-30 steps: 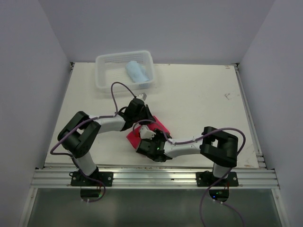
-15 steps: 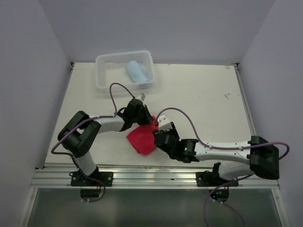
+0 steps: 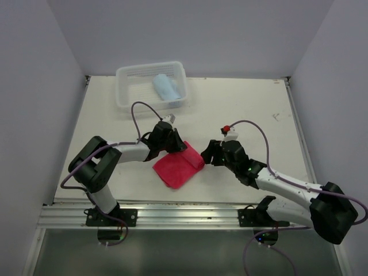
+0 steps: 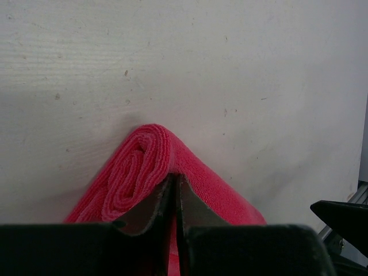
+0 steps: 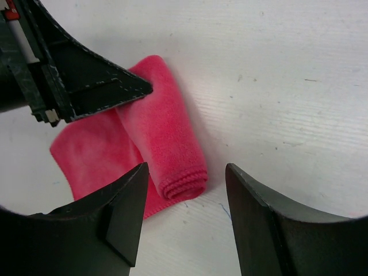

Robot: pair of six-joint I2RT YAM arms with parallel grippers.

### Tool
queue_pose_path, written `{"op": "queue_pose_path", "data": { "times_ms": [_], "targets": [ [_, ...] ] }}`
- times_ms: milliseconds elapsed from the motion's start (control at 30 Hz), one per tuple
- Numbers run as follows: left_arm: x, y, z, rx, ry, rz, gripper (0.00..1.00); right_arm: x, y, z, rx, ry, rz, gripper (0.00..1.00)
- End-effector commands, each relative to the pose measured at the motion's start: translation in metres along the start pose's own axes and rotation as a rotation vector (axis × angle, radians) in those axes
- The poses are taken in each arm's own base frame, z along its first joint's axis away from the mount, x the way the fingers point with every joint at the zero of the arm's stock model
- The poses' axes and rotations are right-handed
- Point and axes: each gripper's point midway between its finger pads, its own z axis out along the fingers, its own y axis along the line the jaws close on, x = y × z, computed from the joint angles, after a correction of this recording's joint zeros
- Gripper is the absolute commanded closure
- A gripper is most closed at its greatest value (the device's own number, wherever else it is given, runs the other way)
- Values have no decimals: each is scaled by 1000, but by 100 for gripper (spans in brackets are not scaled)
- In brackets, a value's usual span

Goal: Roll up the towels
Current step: Roll the towel

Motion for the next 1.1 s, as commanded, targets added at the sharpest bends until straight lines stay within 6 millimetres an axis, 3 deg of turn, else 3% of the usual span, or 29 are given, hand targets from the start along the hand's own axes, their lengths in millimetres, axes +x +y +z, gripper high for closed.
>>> {"op": "queue_pose_path", "data": {
  "times_ms": [0,400,633,1000,1067],
  "targets": [
    [19,33,-4,-99,49,14,91,0,30,3,-163,45,118,40],
    [17,29,-6,-79,43,17,91,26,19,33,-124,145,138,41],
    [17,29,-8,-82,44,23,91,41,14,40,-128,178,136,41],
    [7,25,-9,-97,26,39,92,54,25,32,-222,234,111,69],
    [5,24,-9,-97,22,41,92,55,27,30,-234,237,107,78]
  ]
}}
